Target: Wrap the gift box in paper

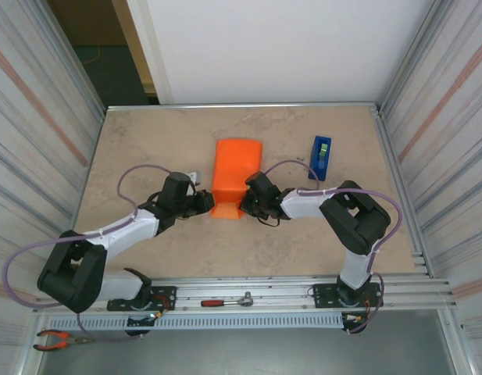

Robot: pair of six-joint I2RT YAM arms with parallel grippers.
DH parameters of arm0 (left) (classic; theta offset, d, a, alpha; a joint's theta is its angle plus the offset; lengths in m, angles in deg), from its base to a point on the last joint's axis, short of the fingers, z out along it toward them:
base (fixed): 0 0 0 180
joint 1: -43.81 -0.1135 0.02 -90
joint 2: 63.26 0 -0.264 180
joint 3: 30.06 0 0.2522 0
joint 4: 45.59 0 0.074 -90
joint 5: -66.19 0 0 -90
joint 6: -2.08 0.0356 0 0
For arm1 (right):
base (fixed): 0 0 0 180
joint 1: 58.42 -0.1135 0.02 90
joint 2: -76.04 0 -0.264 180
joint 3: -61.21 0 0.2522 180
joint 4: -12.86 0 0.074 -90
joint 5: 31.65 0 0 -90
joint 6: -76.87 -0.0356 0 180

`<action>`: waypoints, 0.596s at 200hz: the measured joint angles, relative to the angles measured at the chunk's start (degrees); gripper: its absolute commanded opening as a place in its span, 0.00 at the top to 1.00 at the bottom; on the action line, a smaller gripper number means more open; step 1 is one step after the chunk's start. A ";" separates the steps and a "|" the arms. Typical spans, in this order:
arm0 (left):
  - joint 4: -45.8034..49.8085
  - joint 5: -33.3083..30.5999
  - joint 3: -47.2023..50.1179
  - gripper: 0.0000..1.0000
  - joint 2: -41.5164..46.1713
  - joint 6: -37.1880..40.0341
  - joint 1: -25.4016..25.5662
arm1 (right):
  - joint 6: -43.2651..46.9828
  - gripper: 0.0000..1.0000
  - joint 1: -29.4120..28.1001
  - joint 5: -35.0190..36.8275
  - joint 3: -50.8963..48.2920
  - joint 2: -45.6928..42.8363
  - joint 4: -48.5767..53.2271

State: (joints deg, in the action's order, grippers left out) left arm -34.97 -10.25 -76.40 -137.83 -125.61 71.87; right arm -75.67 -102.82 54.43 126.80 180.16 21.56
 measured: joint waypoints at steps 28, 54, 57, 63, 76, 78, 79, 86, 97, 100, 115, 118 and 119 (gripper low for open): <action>2.51 -2.34 0.85 0.94 -2.29 0.02 -0.81 | 0.00 1.00 0.00 0.00 0.00 0.00 0.04; 3.41 -3.93 0.85 0.94 -2.91 0.33 -1.42 | 0.00 1.00 0.00 0.02 0.00 0.00 0.07; 3.41 -4.26 0.85 0.94 -2.91 0.39 -1.51 | 0.00 1.00 0.00 0.02 0.00 0.00 0.07; 3.41 -4.52 0.83 0.95 -2.93 0.42 -1.62 | 0.00 1.00 0.00 0.02 0.00 0.00 0.09; 3.96 -4.98 0.57 0.95 -3.32 0.52 -1.90 | 0.00 1.00 0.00 0.02 0.00 0.00 0.09; 4.07 -5.14 0.48 0.95 -3.45 0.57 -1.99 | 0.02 1.00 0.00 0.02 0.00 0.00 0.09; 4.13 -5.14 0.44 0.95 -3.50 0.57 -2.01 | 0.02 1.00 0.00 0.02 0.00 0.00 0.07; 4.61 -5.22 0.04 0.94 -4.17 0.66 -2.10 | 0.00 1.00 0.00 0.02 0.00 0.00 0.09; 4.85 -5.27 -0.35 0.90 -5.25 0.87 -2.14 | 0.00 1.00 -0.02 0.02 0.00 0.00 0.07; 4.85 -5.25 -0.42 0.88 -5.49 0.90 -2.14 | 0.00 1.00 -0.02 0.02 0.00 0.00 0.07; 4.87 -5.09 -0.42 0.79 -5.73 1.18 -2.14 | 0.00 1.00 -0.07 0.09 0.00 0.00 0.07; 4.81 -5.07 -0.39 0.77 -5.66 1.18 -2.14 | 0.02 1.00 -0.11 0.17 0.00 0.00 0.07; 4.81 -5.09 -0.42 0.76 -5.66 1.03 -2.14 | 0.00 1.00 -0.11 0.20 0.00 0.00 0.07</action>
State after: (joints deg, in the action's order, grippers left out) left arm -30.16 -15.34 -76.81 -143.49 -124.58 69.73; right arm -75.67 -102.93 54.63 126.80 180.16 21.63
